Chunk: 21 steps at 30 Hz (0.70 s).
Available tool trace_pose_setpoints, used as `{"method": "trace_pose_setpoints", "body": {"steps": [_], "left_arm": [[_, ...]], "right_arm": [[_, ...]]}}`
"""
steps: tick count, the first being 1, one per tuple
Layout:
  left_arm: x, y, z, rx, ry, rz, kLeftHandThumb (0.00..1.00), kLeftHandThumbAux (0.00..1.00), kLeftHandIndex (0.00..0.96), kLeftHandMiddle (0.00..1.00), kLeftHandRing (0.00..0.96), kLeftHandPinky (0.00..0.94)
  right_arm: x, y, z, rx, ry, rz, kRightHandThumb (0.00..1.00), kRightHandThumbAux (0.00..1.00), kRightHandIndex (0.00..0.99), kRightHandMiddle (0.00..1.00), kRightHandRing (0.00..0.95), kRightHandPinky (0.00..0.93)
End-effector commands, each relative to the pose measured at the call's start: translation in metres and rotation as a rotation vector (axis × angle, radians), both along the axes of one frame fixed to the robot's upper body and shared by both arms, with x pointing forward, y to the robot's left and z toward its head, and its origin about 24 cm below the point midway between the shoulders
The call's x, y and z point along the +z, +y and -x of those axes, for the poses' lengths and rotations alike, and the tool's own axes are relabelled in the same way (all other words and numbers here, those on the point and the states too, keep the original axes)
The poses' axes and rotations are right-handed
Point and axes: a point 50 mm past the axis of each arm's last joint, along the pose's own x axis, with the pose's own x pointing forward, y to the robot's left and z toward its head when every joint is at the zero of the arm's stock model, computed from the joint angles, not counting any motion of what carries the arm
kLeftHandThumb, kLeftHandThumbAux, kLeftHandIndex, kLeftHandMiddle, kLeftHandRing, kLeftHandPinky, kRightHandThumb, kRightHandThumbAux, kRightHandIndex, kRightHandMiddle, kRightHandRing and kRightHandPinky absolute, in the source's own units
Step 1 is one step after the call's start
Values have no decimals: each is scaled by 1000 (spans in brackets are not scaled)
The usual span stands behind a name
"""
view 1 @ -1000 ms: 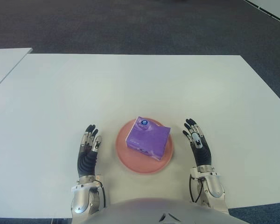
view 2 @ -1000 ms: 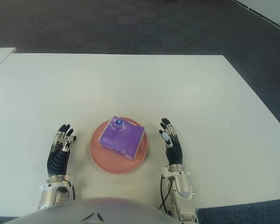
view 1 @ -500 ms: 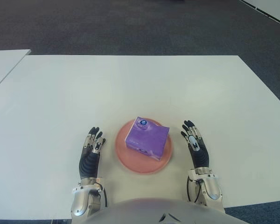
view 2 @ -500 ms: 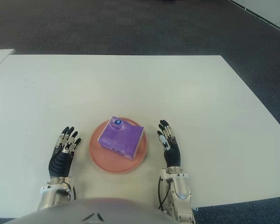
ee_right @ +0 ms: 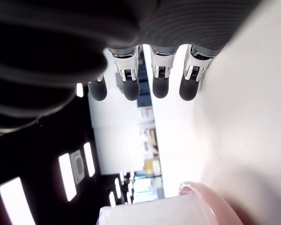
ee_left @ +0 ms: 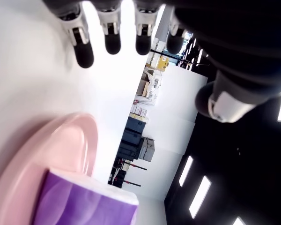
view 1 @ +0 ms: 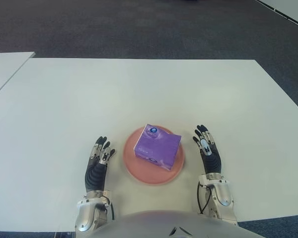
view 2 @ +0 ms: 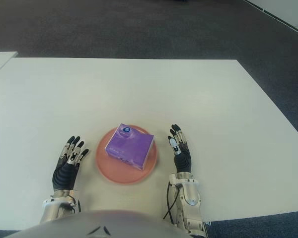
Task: Put the tissue paper into the plate.
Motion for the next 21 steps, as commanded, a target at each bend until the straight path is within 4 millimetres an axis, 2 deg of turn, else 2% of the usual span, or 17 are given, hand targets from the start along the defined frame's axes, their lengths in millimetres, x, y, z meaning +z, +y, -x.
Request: {"method": "trace_pose_setpoints", "body": {"steps": [1, 11, 21], "left_arm": [[-9, -8, 8, 0, 79, 12, 92, 520, 35, 19, 1, 11], [-12, -13, 13, -17, 103, 7, 75, 530, 27, 10, 0, 0], [-12, -15, 15, -26, 97, -9, 75, 514, 22, 2, 0, 0]], "right_arm": [[-22, -1, 13, 0, 141, -11, 51, 393, 0, 0, 0, 0], [-23, -3, 11, 17, 117, 26, 41, 388, 0, 0, 0, 0], [-21, -7, 11, 13, 98, 47, 42, 429, 0, 0, 0, 0]]}}
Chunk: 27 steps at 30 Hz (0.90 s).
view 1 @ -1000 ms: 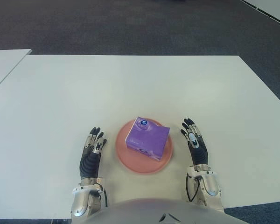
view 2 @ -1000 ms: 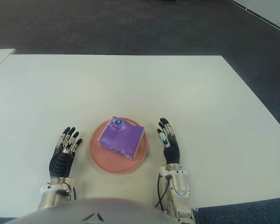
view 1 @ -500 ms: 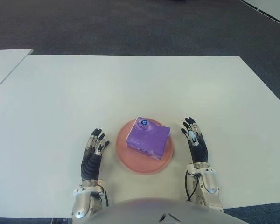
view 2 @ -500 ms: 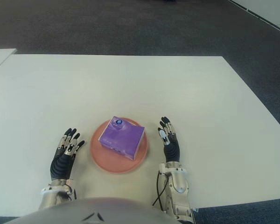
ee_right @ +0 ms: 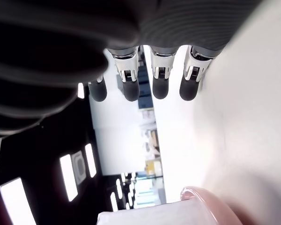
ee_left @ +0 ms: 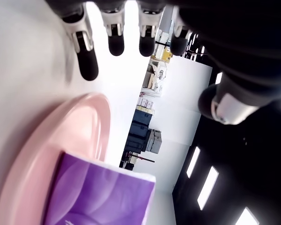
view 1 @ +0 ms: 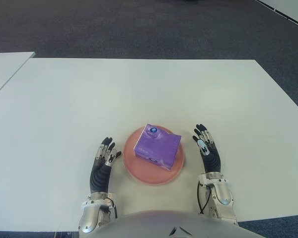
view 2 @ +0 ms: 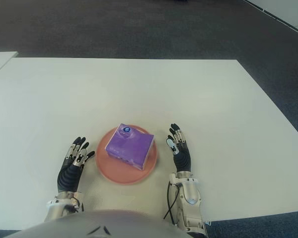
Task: Put the tissue paper into the plate.
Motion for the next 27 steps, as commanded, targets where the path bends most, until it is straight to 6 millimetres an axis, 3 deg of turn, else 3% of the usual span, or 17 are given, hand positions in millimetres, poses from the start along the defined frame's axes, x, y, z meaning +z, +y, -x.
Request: {"method": "trace_pose_setpoints", "body": {"steps": [1, 27], "left_arm": [[-11, -6, 13, 19, 82, 14, 76, 512, 20, 1, 0, 0], [-18, -8, 15, 40, 87, 127, 88, 511, 1, 0, 0, 0]], "right_arm": [[-19, -5, 13, -15, 123, 8, 45, 429, 0, 0, 0, 0], [-18, -8, 21, 3, 140, 13, 54, 417, 0, 0, 0, 0]]}}
